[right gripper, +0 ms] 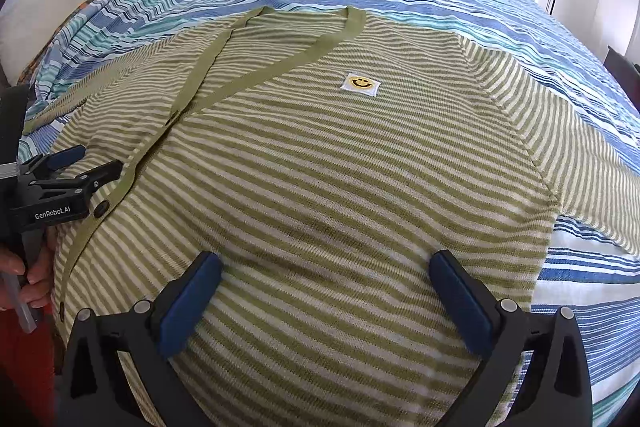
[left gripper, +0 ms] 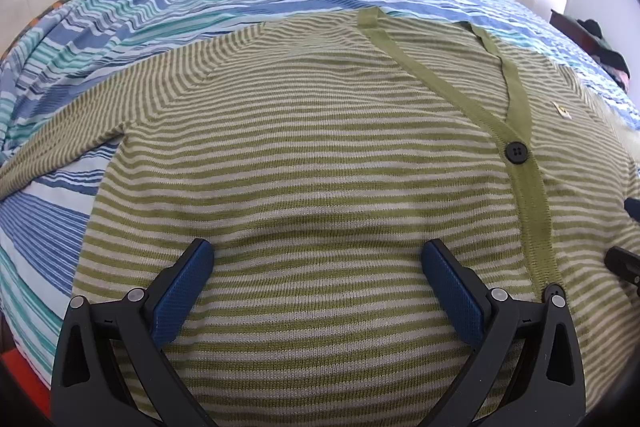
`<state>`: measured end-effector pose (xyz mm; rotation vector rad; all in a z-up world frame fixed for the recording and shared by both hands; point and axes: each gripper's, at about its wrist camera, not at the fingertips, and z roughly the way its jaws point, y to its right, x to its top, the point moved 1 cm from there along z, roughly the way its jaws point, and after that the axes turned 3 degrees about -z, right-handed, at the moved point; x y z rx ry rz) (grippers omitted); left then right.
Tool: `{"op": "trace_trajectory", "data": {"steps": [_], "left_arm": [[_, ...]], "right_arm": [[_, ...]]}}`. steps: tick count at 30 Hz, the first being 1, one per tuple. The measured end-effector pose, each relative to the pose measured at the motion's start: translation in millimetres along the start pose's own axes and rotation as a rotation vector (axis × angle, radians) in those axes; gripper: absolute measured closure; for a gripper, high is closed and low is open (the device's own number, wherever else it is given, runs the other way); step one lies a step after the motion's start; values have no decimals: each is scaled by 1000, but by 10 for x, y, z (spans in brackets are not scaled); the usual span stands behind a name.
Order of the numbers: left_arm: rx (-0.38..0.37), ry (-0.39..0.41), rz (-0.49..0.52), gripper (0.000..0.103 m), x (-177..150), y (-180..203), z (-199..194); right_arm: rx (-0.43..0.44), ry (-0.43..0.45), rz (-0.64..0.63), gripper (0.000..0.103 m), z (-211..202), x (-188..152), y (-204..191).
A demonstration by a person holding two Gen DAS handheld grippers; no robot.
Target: Fold small clothes
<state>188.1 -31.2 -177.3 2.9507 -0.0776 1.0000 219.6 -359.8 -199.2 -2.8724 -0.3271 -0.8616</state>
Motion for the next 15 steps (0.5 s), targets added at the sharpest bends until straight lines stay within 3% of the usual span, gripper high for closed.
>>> {"op": "trace_trajectory", "data": {"steps": [4,7,12,15], "left_arm": [[-17,-68,13,0,78,-28,-54],[-33,-96,-39,1,76,-157,-173],[-5,-105,-133,1,-59,-383,-411],[18,-98,-195,1,-156,-482,-533]], "right_arm": [[20,-60,-41,0,-159,-71,90],[-20,-46,49,1,-442,-210,493],[-50,59,485,1,-975,-693,1883],[-49,181,811,1,-1332,-1145,2855]]}}
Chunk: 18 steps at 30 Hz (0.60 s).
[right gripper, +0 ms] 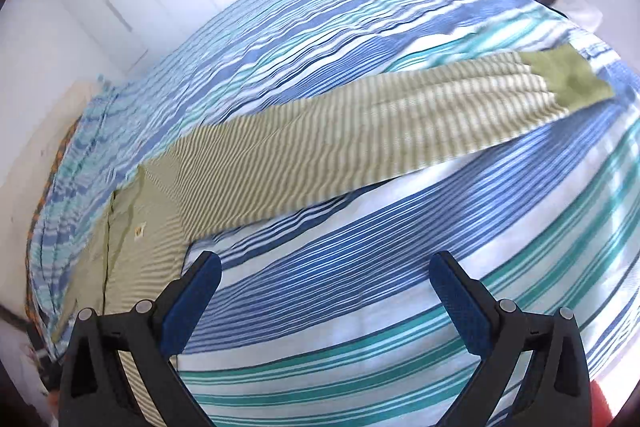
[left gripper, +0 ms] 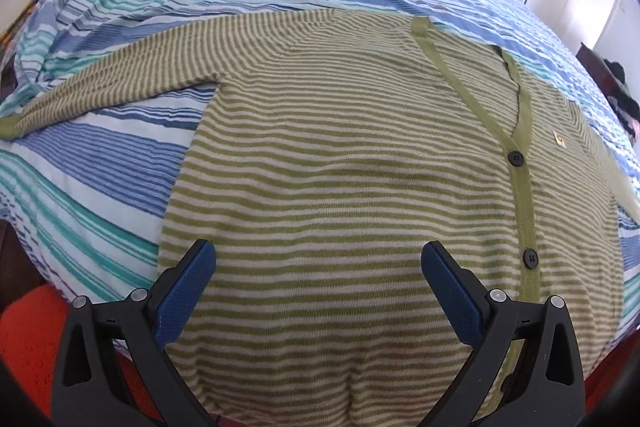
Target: Fold small clothes
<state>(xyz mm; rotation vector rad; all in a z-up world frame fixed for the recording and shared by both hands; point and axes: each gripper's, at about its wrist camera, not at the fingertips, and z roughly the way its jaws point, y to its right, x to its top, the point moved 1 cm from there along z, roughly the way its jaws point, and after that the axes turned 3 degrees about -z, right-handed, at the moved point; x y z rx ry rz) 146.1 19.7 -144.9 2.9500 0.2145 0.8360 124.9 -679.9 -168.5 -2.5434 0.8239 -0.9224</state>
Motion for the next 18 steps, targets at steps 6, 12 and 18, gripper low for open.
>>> {"op": "trace_trajectory", "data": {"steps": [6,12,18], "left_arm": [[74,-25,-24,1,-72,-50,47],[120,-35,-36,1,-70,2,78],[148,-38,-23,1,-80,35,96]], "right_arm": [[116,163,459,6,-301,594,1548],[149,184,577,20,-132,845,1975],[96,207,657,91,1,902,2243]]}}
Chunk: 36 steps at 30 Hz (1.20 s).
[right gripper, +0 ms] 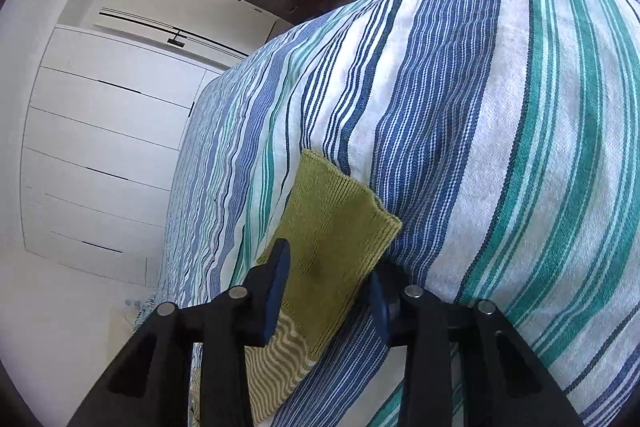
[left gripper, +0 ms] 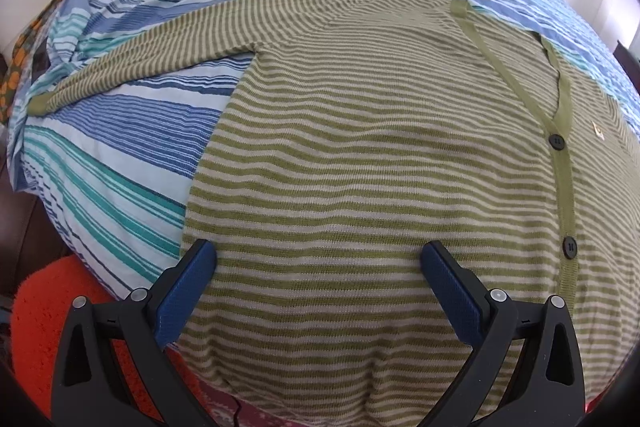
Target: Fold small clothes
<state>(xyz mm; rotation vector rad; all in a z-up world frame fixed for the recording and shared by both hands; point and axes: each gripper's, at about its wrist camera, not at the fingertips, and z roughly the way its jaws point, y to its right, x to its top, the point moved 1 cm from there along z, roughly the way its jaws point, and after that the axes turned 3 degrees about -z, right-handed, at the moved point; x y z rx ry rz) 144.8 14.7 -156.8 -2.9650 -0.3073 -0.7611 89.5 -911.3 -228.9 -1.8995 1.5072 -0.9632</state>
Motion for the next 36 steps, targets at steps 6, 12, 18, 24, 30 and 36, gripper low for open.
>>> {"op": "trace_trajectory", "data": {"steps": [6,12,18,24,30,36], "left_arm": [[-17,8,-3,1,12,-17,-12],[-56,31,-8,1,-2,-60,-19],[-118,56,-25,1,0,-176,-61],[-185,68,-71,1,58,-342,-101],[-187,61,-113,1,71,-607,-69],[-236,26,-235,1,85,-918,-7]], "right_arm": [[67,21,-70,99,-180,-40,-261],[309,-73,-293,99,-317,-425,-1777],[514,-199,-469,99,-250,-1416,-3469],[647,-334,-533,99,109,-2693,-4577],[672,-460,-505,99,652,-4115,-4882],[525,-576,-562,99,1265,-5217,-4607]]}}
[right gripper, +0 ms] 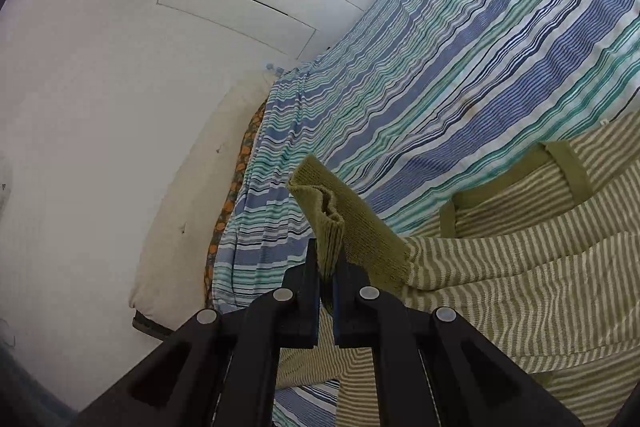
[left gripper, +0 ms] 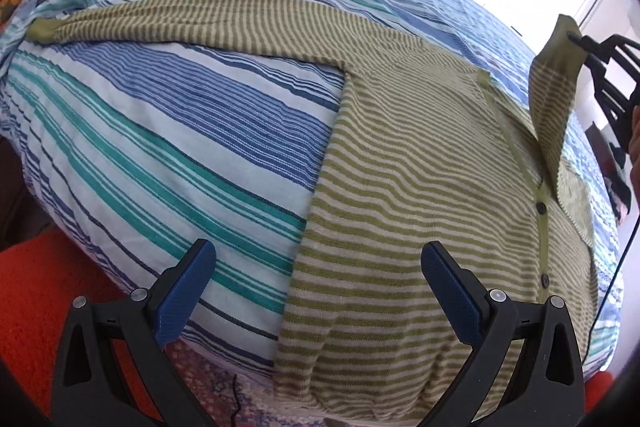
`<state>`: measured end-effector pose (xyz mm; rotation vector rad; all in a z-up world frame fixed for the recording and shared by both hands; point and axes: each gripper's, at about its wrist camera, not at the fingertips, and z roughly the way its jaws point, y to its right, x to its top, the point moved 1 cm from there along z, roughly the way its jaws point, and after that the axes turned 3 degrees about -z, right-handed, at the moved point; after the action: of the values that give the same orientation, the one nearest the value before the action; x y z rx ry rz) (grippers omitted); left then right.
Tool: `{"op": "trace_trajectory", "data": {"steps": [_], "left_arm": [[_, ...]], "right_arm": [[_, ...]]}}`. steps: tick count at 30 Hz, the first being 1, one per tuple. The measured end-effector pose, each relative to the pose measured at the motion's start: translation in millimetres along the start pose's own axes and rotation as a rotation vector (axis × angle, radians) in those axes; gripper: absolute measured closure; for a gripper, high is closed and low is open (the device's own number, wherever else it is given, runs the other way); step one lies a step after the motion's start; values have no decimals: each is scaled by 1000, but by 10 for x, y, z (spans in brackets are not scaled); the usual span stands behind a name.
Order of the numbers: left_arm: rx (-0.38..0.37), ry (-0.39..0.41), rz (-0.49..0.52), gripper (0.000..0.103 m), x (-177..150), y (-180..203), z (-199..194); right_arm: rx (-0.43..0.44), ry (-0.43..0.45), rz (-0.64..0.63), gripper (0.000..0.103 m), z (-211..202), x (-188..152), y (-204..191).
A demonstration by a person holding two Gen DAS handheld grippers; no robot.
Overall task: Fold small clothes
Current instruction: 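Lay the held sleeve across the cardigan body and open the right gripper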
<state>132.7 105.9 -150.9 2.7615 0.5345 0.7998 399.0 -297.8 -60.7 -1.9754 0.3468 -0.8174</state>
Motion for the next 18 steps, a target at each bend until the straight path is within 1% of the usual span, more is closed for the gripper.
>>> {"op": "trace_trajectory", "data": {"steps": [3,6,7,8,9,10,11,12,13,14,16,18], "left_arm": [[-15,-1,-20,1,1,-24,-10],[-8,-3,-7,1,-5,19,11],[-7,-5,-2,1,-1,22,20],[-4,-6,4,1,-11,22,15],[0,-7,9,1,-13,35,23],[3,-8,13,1,-14,45,25],[6,-9,17,1,-13,55,29],[6,-8,18,1,-13,62,30],[6,-7,17,1,-16,64,29],[5,-7,16,1,-15,62,31],[5,-8,15,1,-11,53,38],[5,-6,17,1,-7,54,38]], "right_arm": [[-44,-60,-5,99,339,-221,102],[-52,-76,11,99,517,-340,189],[-51,-79,9,97,575,-389,185],[-43,-101,-8,92,659,-436,170],[-58,-154,-33,76,765,-506,133],[-67,-252,-56,34,930,-631,93],[-69,-363,-66,16,1063,-758,77],[-55,-428,-77,12,1132,-887,62],[-34,-456,-101,12,1152,-978,46],[-27,-463,-134,12,1119,-1025,19],[-25,-443,-172,12,966,-1029,56],[-38,-389,-180,12,706,-867,145]]}}
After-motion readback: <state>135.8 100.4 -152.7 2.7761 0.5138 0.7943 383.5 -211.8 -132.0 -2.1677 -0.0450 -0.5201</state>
